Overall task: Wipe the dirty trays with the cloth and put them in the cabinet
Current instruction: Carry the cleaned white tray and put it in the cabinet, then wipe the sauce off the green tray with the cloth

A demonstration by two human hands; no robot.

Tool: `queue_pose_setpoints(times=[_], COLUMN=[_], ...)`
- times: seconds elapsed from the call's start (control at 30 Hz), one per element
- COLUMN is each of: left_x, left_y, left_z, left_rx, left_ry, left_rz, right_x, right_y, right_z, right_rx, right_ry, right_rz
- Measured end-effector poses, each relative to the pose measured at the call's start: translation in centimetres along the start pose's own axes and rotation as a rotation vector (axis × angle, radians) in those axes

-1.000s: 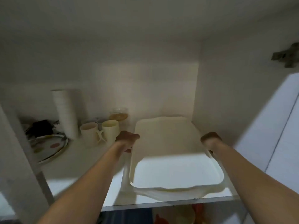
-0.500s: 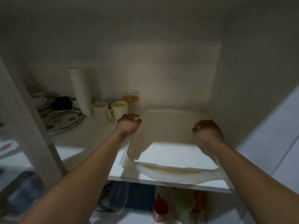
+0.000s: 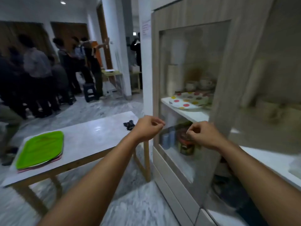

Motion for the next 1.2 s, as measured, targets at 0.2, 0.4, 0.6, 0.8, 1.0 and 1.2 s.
queue_pose_setpoints(times=[0.2,0.4,0.6,0.8,1.0,1.2], left_x=[-20.1,-32.9,-41.7,-50.7,-59.1,-67.1], left_y=[12.7,23.0,27.0,24.3,18.5,14.6], left_z=[-16.9,-27.6,-32.5,-35.4,-38.9,-41.3], left_rx=[0.222,0.365,0.467,0.511,0.557,0.570], left_ry=[-0.054,-0.052,0.044,0.132,0.186,0.209], left_rz=[-0.421,-0.693,-0.831,-0.942,-1.056,-1.158], right_x=[-20.6,-36.0,-44.5,-47.9,-51.5,-54.1], right_y=[-4.5,-5.5,-8.5,-15.9,-26.1,-33.9], right_z=[16.6,28.7,37.9,46.6,54.3,62.2], right_rx=[-0.284,-0.469,-0.574,-0.650,-0.783,-0.870], right_ry=[-0.026,-0.061,-0.015,0.053,0.072,0.165], right_rz=[-0.264,-0.437,-0.482,-0.454,-0.428,-0.408])
Point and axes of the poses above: each hand's wrist, its own y-axis away from the middle knuckle, its own z-axis out of the palm, x = y × z, the point moved 9 cm from there along -y, towards the middle knuckle, and after that the axes turned 3 degrees about -x, right-handed, at the moved point
